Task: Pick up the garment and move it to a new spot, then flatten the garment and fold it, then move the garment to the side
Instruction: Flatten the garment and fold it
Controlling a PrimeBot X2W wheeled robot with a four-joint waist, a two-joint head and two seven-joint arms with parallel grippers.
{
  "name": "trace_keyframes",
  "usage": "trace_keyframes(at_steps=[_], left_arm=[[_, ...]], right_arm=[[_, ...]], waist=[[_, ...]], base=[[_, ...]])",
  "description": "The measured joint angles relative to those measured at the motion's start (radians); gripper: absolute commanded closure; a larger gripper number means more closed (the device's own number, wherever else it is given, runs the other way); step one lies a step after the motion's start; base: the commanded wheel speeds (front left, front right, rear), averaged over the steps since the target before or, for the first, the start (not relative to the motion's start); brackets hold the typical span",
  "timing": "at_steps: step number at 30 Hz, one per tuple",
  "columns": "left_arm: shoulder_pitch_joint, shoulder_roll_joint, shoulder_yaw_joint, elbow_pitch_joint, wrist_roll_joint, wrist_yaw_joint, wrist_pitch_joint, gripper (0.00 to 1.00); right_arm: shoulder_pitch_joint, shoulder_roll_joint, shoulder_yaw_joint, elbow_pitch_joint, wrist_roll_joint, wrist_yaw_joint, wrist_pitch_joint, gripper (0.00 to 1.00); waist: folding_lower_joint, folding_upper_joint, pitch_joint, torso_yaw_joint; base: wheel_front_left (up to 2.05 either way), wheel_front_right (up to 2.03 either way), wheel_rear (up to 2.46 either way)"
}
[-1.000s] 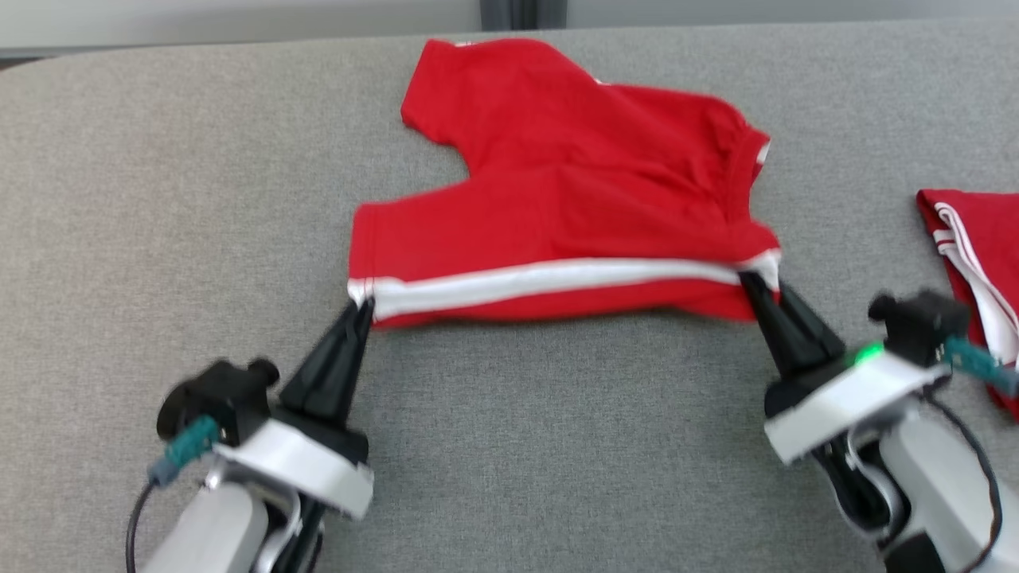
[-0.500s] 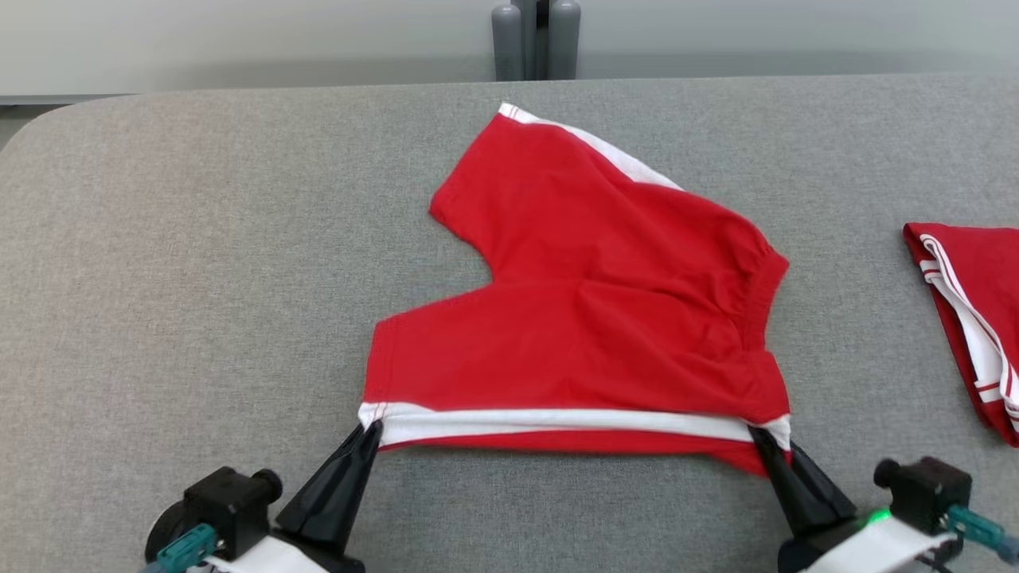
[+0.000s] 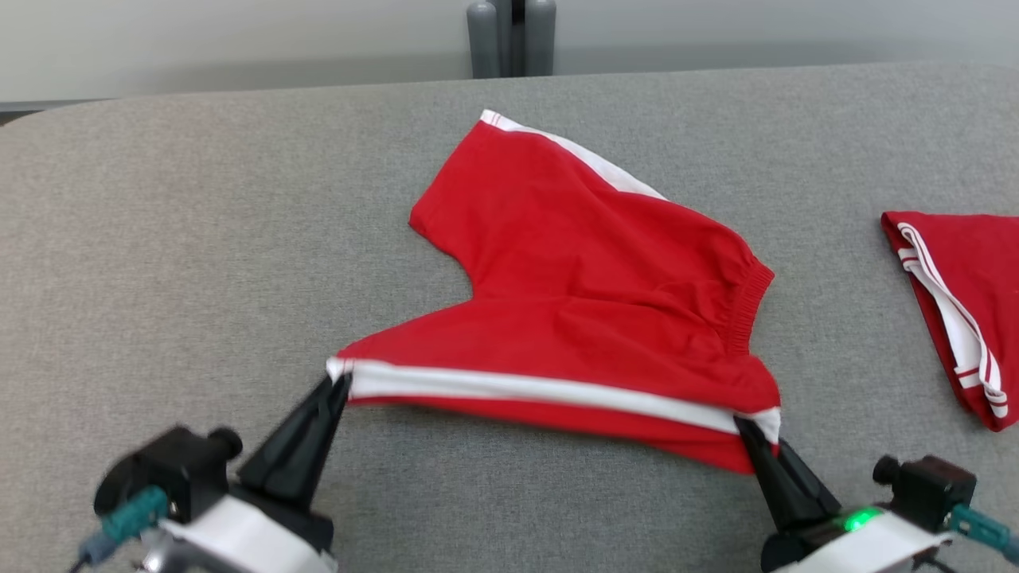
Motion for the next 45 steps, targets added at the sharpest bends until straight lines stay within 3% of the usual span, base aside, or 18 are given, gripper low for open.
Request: trace_keyframes(at_steps=[4, 8, 12, 17, 23, 35, 37, 38, 39, 40, 41, 42, 45], left_arm=[[-0.129, 0.009, 0.009, 0.024, 0.011, -0.038, 0.013, 1.00], [-0.313, 0.002, 0.002, 0.127, 0.007, -0.114, 0.042, 1.00], [-0.506, -0.029, -0.026, 0.286, -0.004, -0.199, 0.072, 1.00], [-0.730, -0.090, -0.081, 0.521, -0.025, -0.265, 0.098, 1.00], [-0.937, -0.104, -0.164, 0.774, -0.093, -0.284, 0.098, 1.00], [-1.146, -0.019, -0.417, 0.987, -0.332, -0.287, 0.072, 1.00], [-1.161, -0.006, -0.445, 1.010, -0.356, -0.287, 0.052, 1.00], [-1.169, -0.003, -0.458, 1.022, -0.370, -0.287, 0.048, 0.98], [-1.176, -0.003, -0.471, 1.032, -0.385, -0.287, 0.046, 0.89], [-1.178, -0.003, -0.482, 1.043, -0.401, -0.287, 0.038, 0.73], [-1.179, -0.002, -0.490, 1.054, -0.413, -0.287, 0.030, 0.49], [-1.183, -0.002, -0.500, 1.063, -0.421, -0.287, 0.016, 0.00], [-1.198, 0.004, -0.520, 1.080, -0.440, -0.287, -0.047, 0.00]], right_arm=[[-0.031, 0.046, -0.035, -0.041, 0.086, 0.000, 0.059, 1.00], [-0.104, 0.102, -0.100, -0.045, 0.152, 0.000, 0.112, 1.00], [-0.196, 0.142, -0.130, -0.011, 0.168, 0.000, 0.152, 1.00], [-0.321, 0.178, -0.139, 0.088, 0.171, 0.000, 0.180, 1.00], [-0.454, 0.197, -0.111, 0.208, 0.233, 0.000, 0.161, 1.00], [-0.669, 0.203, 0.117, 0.393, 0.443, 0.000, 0.030, 1.00], [-0.693, 0.202, 0.147, 0.403, 0.469, 0.000, 0.015, 0.60], [-0.702, 0.201, 0.162, 0.405, 0.490, 0.000, 0.009, 0.00], [-0.710, 0.200, 0.178, 0.409, 0.504, 0.000, 0.007, 0.00], [-0.714, 0.199, 0.190, 0.412, 0.512, 0.000, 0.000, 0.00], [-0.718, 0.200, 0.201, 0.415, 0.520, 0.000, -0.004, 0.00], [-0.722, 0.200, 0.211, 0.417, 0.523, 0.000, -0.010, 0.00], [-0.725, 0.200, 0.223, 0.424, 0.509, 0.000, -0.024, 0.00]], waist=[[0.0000, 0.0000, 0.020, -0.011], [0.0000, 0.0000, 0.048, -0.028], [0.0000, 0.0000, 0.072, -0.056], [0.0000, 0.0000, 0.106, -0.097], [0.0000, 0.0000, 0.158, -0.153], [0.0000, 0.0000, 0.264, -0.263], [0.0000, 0.0000, 0.275, -0.278], [0.0000, 0.0000, 0.280, -0.285], [0.0000, 0.0000, 0.284, -0.290], [0.0000, 0.0000, 0.288, -0.296], [0.0000, 0.0000, 0.290, -0.301], [0.0001, 0.0000, 0.291, -0.305], [0.0000, 0.0000, 0.288, -0.307]], base=[[0.00, 0.00, 0.00], [0.00, 0.00, 0.00], [0.00, 0.00, 0.00], [0.00, 0.00, 0.00], [0.00, 0.00, 0.00], [0.00, 0.00, 0.00], [0.00, 0.00, 0.00], [0.00, 0.00, 0.00], [0.00, 0.00, 0.00], [0.00, 0.00, 0.00], [0.00, 0.00, 0.00], [0.00, 0.00, 0.00], [0.00, 0.00, 0.00]])
